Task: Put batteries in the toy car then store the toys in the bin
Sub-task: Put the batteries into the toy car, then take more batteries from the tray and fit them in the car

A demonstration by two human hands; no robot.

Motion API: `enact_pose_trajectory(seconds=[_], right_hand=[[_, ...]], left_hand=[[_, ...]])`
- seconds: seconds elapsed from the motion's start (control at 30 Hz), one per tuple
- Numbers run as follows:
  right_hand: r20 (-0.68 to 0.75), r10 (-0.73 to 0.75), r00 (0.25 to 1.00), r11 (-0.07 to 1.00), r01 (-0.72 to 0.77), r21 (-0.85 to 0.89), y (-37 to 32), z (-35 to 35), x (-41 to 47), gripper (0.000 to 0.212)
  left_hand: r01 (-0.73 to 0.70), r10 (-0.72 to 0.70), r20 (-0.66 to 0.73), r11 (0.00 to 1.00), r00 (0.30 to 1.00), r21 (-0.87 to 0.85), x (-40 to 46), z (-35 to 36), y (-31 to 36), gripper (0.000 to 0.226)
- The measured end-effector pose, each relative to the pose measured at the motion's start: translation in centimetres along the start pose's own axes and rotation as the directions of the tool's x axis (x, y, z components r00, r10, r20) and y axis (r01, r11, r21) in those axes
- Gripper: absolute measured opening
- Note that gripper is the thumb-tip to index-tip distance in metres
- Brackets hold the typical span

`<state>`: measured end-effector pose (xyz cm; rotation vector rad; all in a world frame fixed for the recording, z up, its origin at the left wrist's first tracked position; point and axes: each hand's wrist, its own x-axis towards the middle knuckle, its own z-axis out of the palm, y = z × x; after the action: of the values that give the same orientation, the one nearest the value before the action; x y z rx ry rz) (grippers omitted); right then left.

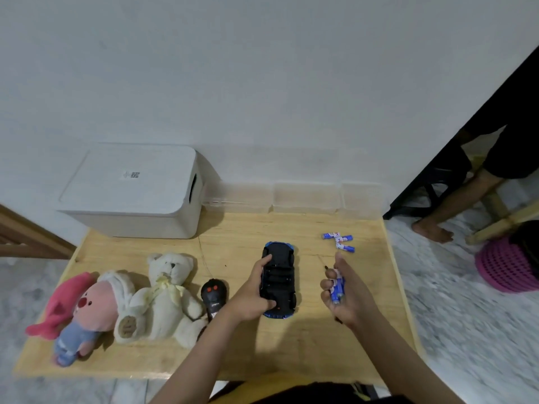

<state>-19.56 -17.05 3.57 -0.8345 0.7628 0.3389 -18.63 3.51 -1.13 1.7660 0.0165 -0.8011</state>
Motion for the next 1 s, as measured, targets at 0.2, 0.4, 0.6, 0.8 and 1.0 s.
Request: enact_pose_trajectory(seconds=[0.2,0.4,0.6,0.8,1.0], right_hand=[[-0.042,-0.033,0.999,0.979,0.024,-0.204,-3.2,-0.4,0.6,0.038],[0.001,-0.291,0.957,0.833,0.254,-0.491,-7.5,-2.7,2.1,0.03],[0.221,-0.653,0.724,0.126,0.391,-0.912,-12.8,-6.0,5.7,0.02],[0.262,-0.585,0.768,-0.04,0.296,-0.955,-17.1,-8.3,9.9,0.042],[0.441,-0.46,0.77,-0.365,0.29,-0.885,-19.2,-9.3,14.5,0.05]], left_hand=[[0.088,-0.08,-0.078,0.99,0.994,0.112,0.7,1.1,0.7,0.101],[0.063,0.055,-0.405,0.96,0.913,0.272,2.5,3.4,4.0,0.079],[-0.117,0.271,-0.396,0.921,0.877,0.372,7.6,7.1,10.1,0.07],[-0.219,0.396,-0.29,0.842,0.871,0.492,15.5,9.5,13.5,0.07],[-0.232,0.421,-0.173,0.747,0.89,0.624,21.5,9.9,14.5,0.071]])
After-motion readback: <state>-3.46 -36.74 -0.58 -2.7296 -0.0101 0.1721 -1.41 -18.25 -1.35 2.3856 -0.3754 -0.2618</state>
